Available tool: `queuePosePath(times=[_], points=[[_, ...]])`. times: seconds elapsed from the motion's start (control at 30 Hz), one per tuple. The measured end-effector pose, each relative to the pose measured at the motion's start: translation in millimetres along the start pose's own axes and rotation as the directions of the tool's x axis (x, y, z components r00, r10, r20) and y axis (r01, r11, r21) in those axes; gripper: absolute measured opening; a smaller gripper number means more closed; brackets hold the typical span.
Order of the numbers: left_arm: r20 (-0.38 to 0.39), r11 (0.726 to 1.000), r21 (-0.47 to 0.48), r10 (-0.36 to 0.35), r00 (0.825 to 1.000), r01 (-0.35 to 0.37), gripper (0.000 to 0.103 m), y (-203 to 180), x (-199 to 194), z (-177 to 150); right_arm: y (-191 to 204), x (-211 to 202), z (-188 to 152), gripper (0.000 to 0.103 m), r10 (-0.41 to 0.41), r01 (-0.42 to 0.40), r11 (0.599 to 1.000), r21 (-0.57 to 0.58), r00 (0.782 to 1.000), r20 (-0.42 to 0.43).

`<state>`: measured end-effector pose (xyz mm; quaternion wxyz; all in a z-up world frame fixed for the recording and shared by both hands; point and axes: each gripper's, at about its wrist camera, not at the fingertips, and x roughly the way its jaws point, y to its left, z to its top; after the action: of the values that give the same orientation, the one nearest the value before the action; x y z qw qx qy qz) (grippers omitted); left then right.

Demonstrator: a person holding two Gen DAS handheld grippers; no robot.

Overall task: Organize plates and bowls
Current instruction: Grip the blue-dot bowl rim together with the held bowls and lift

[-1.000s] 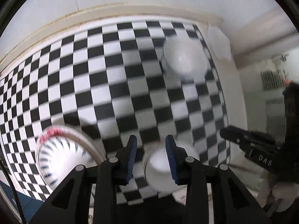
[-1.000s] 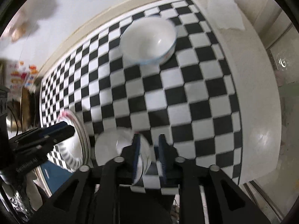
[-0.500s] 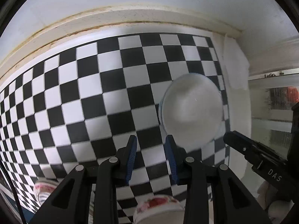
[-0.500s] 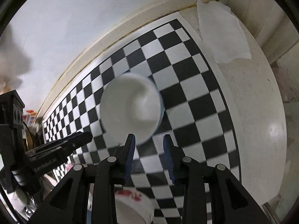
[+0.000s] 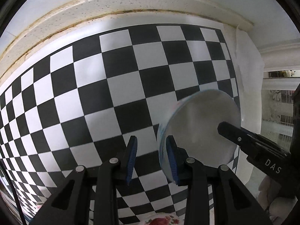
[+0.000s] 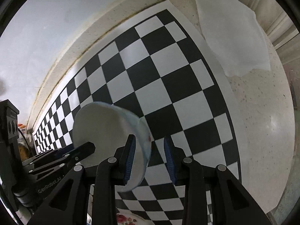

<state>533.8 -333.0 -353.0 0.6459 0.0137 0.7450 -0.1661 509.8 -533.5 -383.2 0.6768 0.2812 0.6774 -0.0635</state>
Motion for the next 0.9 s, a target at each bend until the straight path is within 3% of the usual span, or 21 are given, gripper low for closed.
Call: queuePosePath(times=[0.43, 0.57, 0.9], points=[[-0.012, 0.999, 0.029, 0.031, 0.999, -0.031, 0.029, -2.4, 20.1, 8.8, 6.1, 23.0, 11.4, 0.032, -0.018, 0.017, 0.999, -0.031, 0.999, -0.043], [-0.014, 0.999, 0.042, 0.018, 1.000, -0.018, 0.017, -6.5, 22.9, 6.3, 11.6, 27.7, 8.5, 0.015, -0.017, 0.014, 0.999, -0.046, 0.998, -0.053], [0.036, 0.996, 0.086, 0.025, 0.999, -0.028, 0.015, -34.0, 6.1, -5.6, 22.9, 20.3, -1.2, 0.010, -0.033, 0.029, 0.996, -0.088, 0.999, -0.037]])
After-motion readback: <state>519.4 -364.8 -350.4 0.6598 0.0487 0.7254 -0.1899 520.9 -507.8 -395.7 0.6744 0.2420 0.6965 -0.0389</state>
